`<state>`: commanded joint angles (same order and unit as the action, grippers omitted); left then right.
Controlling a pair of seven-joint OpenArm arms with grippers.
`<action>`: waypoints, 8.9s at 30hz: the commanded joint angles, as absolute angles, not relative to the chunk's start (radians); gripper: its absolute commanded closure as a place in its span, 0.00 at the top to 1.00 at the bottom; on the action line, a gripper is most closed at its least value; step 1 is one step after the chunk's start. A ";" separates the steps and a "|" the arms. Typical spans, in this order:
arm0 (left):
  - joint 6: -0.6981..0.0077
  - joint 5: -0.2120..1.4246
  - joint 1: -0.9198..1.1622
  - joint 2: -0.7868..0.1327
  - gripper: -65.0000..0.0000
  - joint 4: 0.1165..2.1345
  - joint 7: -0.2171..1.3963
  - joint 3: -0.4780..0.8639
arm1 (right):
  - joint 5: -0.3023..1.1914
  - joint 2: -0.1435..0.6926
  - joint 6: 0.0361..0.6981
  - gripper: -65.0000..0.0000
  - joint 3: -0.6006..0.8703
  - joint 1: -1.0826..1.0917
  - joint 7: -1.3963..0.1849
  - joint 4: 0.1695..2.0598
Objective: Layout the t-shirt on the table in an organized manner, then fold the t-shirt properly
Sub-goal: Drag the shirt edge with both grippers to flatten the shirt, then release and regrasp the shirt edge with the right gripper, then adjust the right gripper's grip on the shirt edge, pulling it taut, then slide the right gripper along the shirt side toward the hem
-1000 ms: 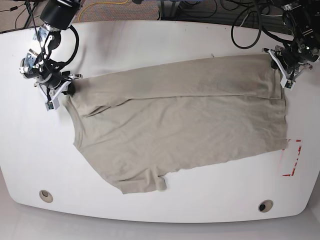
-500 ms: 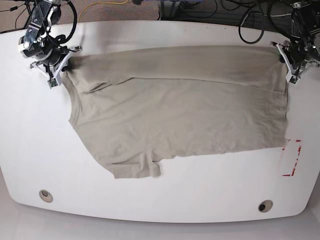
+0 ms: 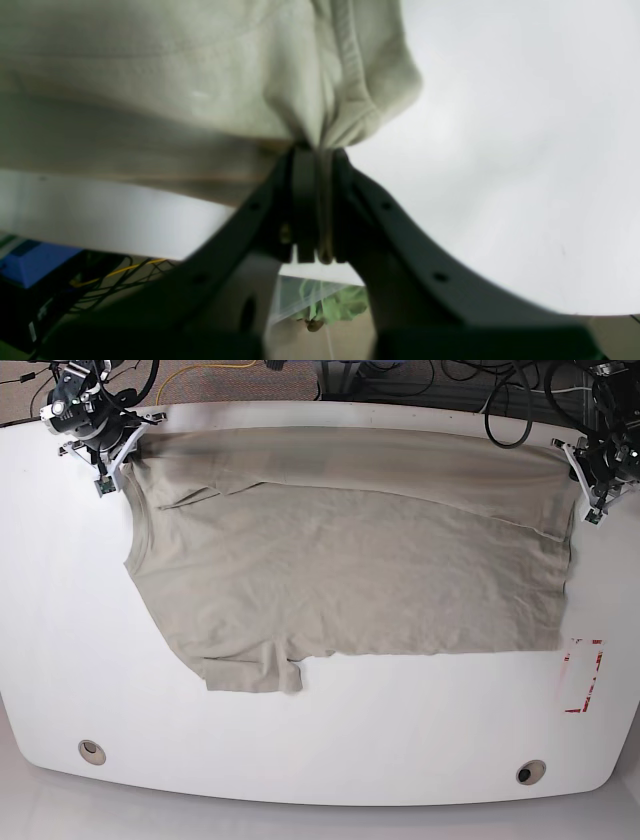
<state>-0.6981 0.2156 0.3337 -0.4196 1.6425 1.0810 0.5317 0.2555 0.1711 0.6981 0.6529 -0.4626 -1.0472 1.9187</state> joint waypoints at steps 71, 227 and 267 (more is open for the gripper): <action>-0.698 0.216 0.308 -0.418 0.53 1.733 1.079 0.527 | 0.288 0.064 0.698 0.52 0.610 -0.292 -1.211 1.974; -0.698 0.217 0.255 -0.412 0.53 1.587 1.013 0.440 | 0.289 0.222 0.698 0.10 0.621 -0.173 -1.084 1.744; -0.698 0.216 -0.159 -0.309 0.76 1.776 1.150 0.504 | 0.280 0.320 0.698 0.66 0.476 0.458 -0.760 1.018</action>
